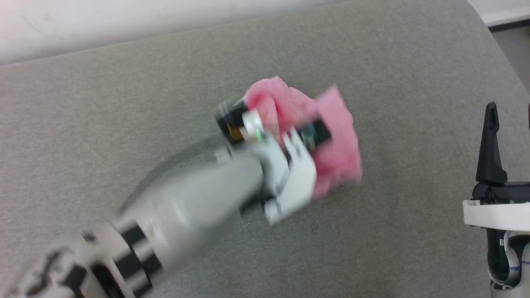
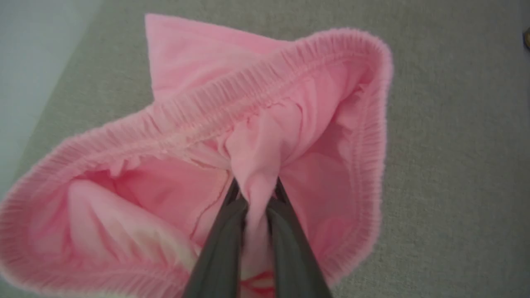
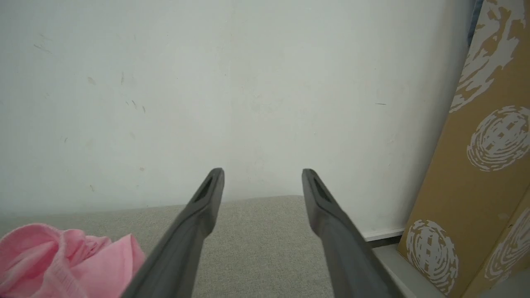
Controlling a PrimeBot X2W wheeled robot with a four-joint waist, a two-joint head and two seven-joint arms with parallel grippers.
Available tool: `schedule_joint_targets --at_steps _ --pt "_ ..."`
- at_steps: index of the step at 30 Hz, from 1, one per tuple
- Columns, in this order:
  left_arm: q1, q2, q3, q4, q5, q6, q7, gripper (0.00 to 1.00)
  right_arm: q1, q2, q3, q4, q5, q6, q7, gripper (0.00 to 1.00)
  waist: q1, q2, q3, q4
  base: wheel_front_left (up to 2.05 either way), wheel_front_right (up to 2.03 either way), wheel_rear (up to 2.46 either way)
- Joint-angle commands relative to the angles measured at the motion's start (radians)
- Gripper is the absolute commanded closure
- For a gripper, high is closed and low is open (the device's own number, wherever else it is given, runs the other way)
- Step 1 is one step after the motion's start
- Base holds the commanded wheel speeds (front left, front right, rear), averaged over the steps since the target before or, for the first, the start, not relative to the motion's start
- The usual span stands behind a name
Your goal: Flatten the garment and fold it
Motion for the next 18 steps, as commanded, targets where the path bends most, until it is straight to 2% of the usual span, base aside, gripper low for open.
schedule_joint_targets --at_steps 1,4,8,9,16,18 --pt "0.067 -0.006 -0.005 -0.022 0.041 -0.006 0.045 1.0 -0.01 0.003 -0.004 0.003 0.003 -0.002 -0.005 0.0 -0.0001 0.0 0.007 -0.005 0.0 0.0 0.0" --pt "0.148 0.005 -0.005 -0.07 0.083 -0.006 0.132 1.0 -0.01 0.003 -0.003 0.009 -0.002 -0.002 -0.005 0.0 -0.0001 0.0 0.0 0.003 0.0 0.0 0.0" --pt "0.164 0.019 -0.006 -0.088 0.1 -0.006 0.128 1.0 -0.008 0.003 -0.006 0.011 -0.007 -0.002 -0.005 0.0 -0.0001 0.0 -0.014 0.019 0.0 0.0 0.0" --pt "0.159 0.021 -0.006 -0.089 0.101 -0.006 0.104 0.0 -0.006 0.003 -0.007 0.011 -0.009 -0.002 -0.005 0.0 -0.0001 0.0 -0.021 0.026 0.0 0.0 0.0" --pt "0.087 0.007 0.023 -0.033 0.054 -0.006 -0.195 0.0 0.027 0.003 -0.016 0.008 -0.027 -0.002 -0.005 0.0 -0.0001 0.0 -0.09 0.075 0.0 0.0 0.0" --pt "0.081 0.0 0.06 -0.025 0.055 0.011 -0.289 0.0 0.039 0.003 -0.019 0.007 -0.032 -0.002 -0.005 0.0 -0.0001 0.0 -0.107 0.09 0.0 0.0 0.0"
